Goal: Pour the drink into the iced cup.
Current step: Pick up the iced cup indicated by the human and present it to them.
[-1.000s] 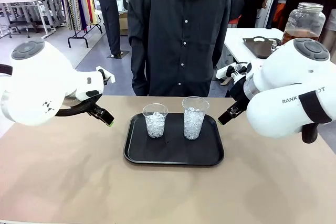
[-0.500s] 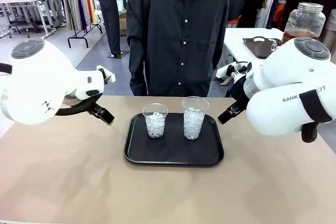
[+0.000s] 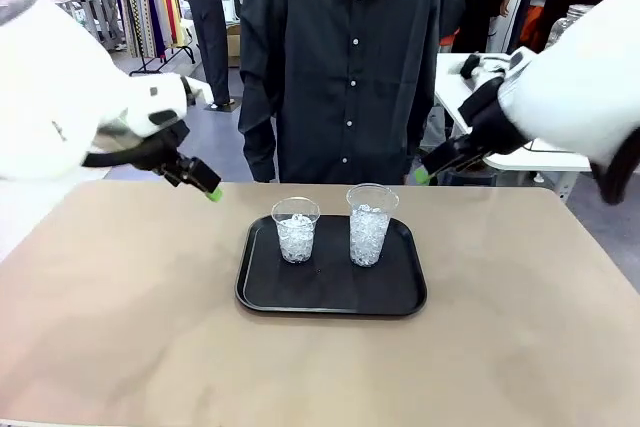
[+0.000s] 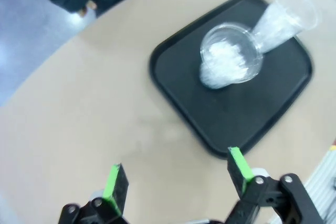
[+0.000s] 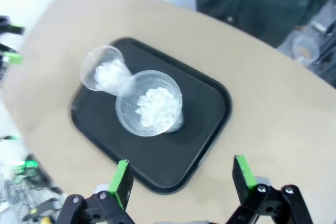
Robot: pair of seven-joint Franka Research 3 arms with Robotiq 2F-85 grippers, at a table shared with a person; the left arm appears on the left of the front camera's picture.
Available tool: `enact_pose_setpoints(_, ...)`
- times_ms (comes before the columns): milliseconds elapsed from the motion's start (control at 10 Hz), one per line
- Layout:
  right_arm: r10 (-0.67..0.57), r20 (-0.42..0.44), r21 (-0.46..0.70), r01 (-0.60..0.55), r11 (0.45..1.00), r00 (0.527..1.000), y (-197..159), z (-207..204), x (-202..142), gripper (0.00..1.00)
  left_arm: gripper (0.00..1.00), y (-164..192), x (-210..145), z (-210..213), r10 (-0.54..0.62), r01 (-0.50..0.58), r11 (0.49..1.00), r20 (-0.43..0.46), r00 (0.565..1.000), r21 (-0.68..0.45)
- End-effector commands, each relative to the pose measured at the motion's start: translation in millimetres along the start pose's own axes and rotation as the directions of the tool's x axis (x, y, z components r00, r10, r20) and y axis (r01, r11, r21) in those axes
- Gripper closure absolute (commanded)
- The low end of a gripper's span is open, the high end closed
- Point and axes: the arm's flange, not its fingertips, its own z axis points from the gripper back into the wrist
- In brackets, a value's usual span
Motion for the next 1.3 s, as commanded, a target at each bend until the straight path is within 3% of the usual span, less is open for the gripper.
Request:
enact_pose_setpoints(0, -0.068, 0.005, 0.187, 0.065, 0.98, 0.998, -31, 13, 0, 0.0, 0.0, 29, 2, 14, 0.109, -0.108, 0.978, -0.003, 0.994, -0.179)
enact_pose_setpoints(200, -0.175, 0.011, 0.393, 0.156, 0.906, 0.985, -59, 21, -4, 0.0, 0.0, 50, 1, 11, 0.196, -0.191, 0.93, -0.016, 0.98, -0.314)
enact_pose_setpoints(400, -0.223, 0.0, 0.489, 0.195, 0.85, 0.975, -76, 20, -6, 0.0, 0.0, 68, -1, 5, 0.269, -0.259, 0.872, -0.037, 0.963, -0.415)
enact_pose_setpoints(600, -0.226, 0.0, 0.506, 0.195, 0.84, 0.974, -81, 19, -5, 0.0, 0.0, 76, 0, 3, 0.287, -0.276, 0.855, -0.042, 0.957, -0.439)
enact_pose_setpoints(700, -0.174, 0.003, 0.442, 0.155, 0.883, 0.985, -76, 19, -5, 0.0, 0.0, 69, -1, 7, 0.215, -0.206, 0.911, -0.014, 0.976, -0.357)
enact_pose_setpoints(800, -0.247, -0.005, 0.511, 0.215, 0.833, 0.969, -79, 25, -15, 0.0, 0.0, 72, -8, 6, 0.296, -0.286, 0.86, -0.044, 0.954, -0.424)
enact_pose_setpoints(1100, -0.24, -0.033, 0.483, 0.226, 0.846, 0.97, -80, 20, -14, 0.0, 0.0, 72, -8, 6, 0.296, -0.286, 0.86, -0.044, 0.954, -0.424)
enact_pose_setpoints(1200, -0.325, -0.065, 0.545, 0.307, 0.781, 0.943, -85, 18, -8, 0.0, 0.0, 73, -7, 5, 0.289, -0.286, 0.872, -0.053, 0.956, -0.398)
